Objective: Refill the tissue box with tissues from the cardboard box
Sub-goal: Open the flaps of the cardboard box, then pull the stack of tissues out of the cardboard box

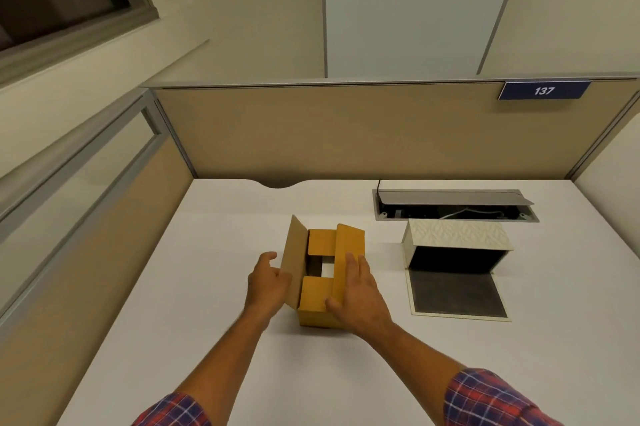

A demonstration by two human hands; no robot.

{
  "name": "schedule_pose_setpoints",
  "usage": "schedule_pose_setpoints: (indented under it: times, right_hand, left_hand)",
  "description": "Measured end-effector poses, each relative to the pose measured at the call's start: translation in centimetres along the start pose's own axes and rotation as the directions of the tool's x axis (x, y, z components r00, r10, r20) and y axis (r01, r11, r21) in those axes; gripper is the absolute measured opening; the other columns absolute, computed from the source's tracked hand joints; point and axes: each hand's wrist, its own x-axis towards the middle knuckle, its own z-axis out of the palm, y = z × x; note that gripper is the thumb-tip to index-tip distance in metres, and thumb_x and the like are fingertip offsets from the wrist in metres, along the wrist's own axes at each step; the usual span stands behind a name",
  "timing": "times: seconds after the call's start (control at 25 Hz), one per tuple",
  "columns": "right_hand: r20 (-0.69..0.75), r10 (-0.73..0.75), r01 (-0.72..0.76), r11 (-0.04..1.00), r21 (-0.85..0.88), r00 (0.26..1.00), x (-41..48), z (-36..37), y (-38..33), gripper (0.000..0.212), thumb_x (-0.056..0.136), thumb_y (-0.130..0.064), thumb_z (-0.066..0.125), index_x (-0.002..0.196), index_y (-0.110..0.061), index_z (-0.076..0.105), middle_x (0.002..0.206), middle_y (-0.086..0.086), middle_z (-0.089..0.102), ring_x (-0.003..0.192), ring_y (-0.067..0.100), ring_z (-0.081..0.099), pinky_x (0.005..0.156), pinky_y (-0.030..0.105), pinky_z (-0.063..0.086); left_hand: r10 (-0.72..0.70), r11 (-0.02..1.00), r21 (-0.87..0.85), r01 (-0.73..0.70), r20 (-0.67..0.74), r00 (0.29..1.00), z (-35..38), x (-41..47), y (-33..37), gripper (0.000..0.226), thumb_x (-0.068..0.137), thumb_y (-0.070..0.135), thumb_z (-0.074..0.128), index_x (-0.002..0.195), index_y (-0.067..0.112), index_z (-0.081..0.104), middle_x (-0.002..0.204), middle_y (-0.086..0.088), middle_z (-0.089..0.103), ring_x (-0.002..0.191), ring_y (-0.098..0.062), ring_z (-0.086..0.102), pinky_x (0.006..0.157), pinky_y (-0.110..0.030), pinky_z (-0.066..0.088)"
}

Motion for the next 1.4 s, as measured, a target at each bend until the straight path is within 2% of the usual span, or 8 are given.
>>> schedule_pose_setpoints:
  times: [0.2, 0.4, 0.56, 0.68, 0.88, 1.08, 1.24, 1.4]
  right_hand:
    - [-0.086, -0.035, 0.049, 0.985, 0.163, 0.996, -0.8, -1.4, 0.2, 0.083, 0.098, -0.033, 0.058, 0.161, -0.019, 0.007, 0.161, 0.011, 0.034, 0.134, 0.031, 0.050, 0.105, 0.042, 0.048]
    - [-0.304, -0.053, 0.131, 0.962, 0.240, 0.951, -1.2, -2.7, 2.8, 0.070, 0.103, -0.017, 0.052, 0.161, -0.026, 0.014, 0.156, 0.006, 0.044, 0.136, 0.027, 0.051, 0.106, 0.045, 0.049]
    - [-0.313, -0.223, 0.104, 0.929, -0.355, 0.923, -0.9, -3.2, 6.1, 0.087, 0.089, -0.011, 0.068, 0.159, -0.017, 0.018, 0.170, 0.015, 0.021, 0.156, 0.036, 0.021, 0.125, 0.056, 0.024]
    - [-0.112, -0.348, 0.250, 0.828, -0.502, 0.931, -0.8, -3.7, 6.2, 0.087, 0.089, -0.011, 0.067, 0.160, -0.015, 0.017, 0.166, 0.011, 0.029, 0.154, 0.032, 0.025, 0.128, 0.049, 0.012]
    - [0.096, -0.239, 0.254, 0.947, -0.195, 0.966, 0.0, -3.8, 5.1, 0.074, 0.097, -0.018, 0.050, 0.162, -0.023, 0.015, 0.153, 0.006, 0.047, 0.139, 0.032, 0.042, 0.120, 0.049, 0.034]
    - [-0.051, -0.159, 0.167, 0.954, 0.248, 0.986, -0.4, -4.7, 4.5, 0.044, 0.101, -0.031, 0.042, 0.143, -0.024, 0.055, 0.123, 0.000, 0.070, 0.109, 0.017, 0.064, 0.095, 0.036, 0.056]
    - [0.081, -0.165, 0.120, 0.909, 0.399, 0.983, -0.3, -4.4, 4.0, 0.045, 0.093, -0.024, 0.039, 0.130, -0.021, 0.064, 0.086, 0.009, 0.075, 0.080, 0.019, 0.073, 0.082, 0.037, 0.064]
    - [0.201, -0.167, 0.156, 0.985, 0.069, 0.965, 0.9, -3.9, 3.3, 0.042, 0.092, -0.024, 0.049, 0.131, -0.020, 0.065, 0.119, 0.000, 0.071, 0.105, 0.015, 0.066, 0.097, 0.038, 0.055]
  left_hand:
    - [0.244, 0.869, 0.442, -0.221, 0.005, 0.970, -0.5, 0.9, -2.1, 0.080, 0.096, 0.006, 0.069, 0.163, 0.020, 0.028, 0.166, -0.011, 0.038, 0.149, -0.033, 0.043, 0.113, -0.043, 0.048]
    - [0.486, 0.496, 0.648, -0.578, 0.344, 0.803, 0.1, 1.5, -2.5, 0.071, 0.100, -0.006, 0.052, 0.164, 0.014, 0.029, 0.175, -0.006, 0.023, 0.164, -0.024, 0.014, 0.132, -0.035, 0.007]
    - [0.359, 0.667, 0.516, -0.537, 0.410, 0.839, 0.3, 0.8, -1.4, 0.054, 0.108, 0.003, 0.044, 0.161, 0.012, 0.037, 0.168, -0.007, 0.041, 0.155, -0.024, 0.039, 0.122, -0.029, 0.032]
    - [0.293, 0.802, 0.419, -0.426, 0.346, 0.891, 0.2, 0.4, -0.4, 0.045, 0.109, 0.010, 0.047, 0.154, 0.008, 0.048, 0.155, -0.012, 0.056, 0.142, -0.031, 0.054, 0.110, -0.031, 0.045]
    - [0.134, 0.902, 0.339, -0.268, 0.369, 0.920, -0.2, 1.1, -0.1, 0.042, 0.109, 0.029, 0.048, 0.148, 0.015, 0.057, 0.150, -0.008, 0.061, 0.138, -0.031, 0.057, 0.114, -0.043, 0.047]
    - [0.128, 0.948, 0.220, -0.229, 0.397, 0.909, -0.6, 1.6, 0.5, 0.038, 0.110, 0.034, 0.046, 0.084, 0.013, 0.063, 0.082, -0.007, 0.066, 0.081, -0.027, 0.061, 0.077, -0.033, 0.043]
    - [0.080, 0.937, 0.262, -0.230, 0.481, 0.873, -0.9, 2.4, 0.5, 0.048, 0.099, 0.044, 0.067, 0.136, 0.013, 0.065, 0.139, -0.013, 0.067, 0.130, -0.035, 0.061, 0.100, -0.039, 0.051]
    - [0.005, 0.868, 0.412, -0.276, 0.550, 0.835, -0.5, 2.2, -0.1, 0.110, 0.082, 0.042, 0.087, 0.167, 0.023, 0.019, 0.175, -0.002, 0.023, 0.158, -0.031, 0.032, 0.121, -0.045, 0.042]
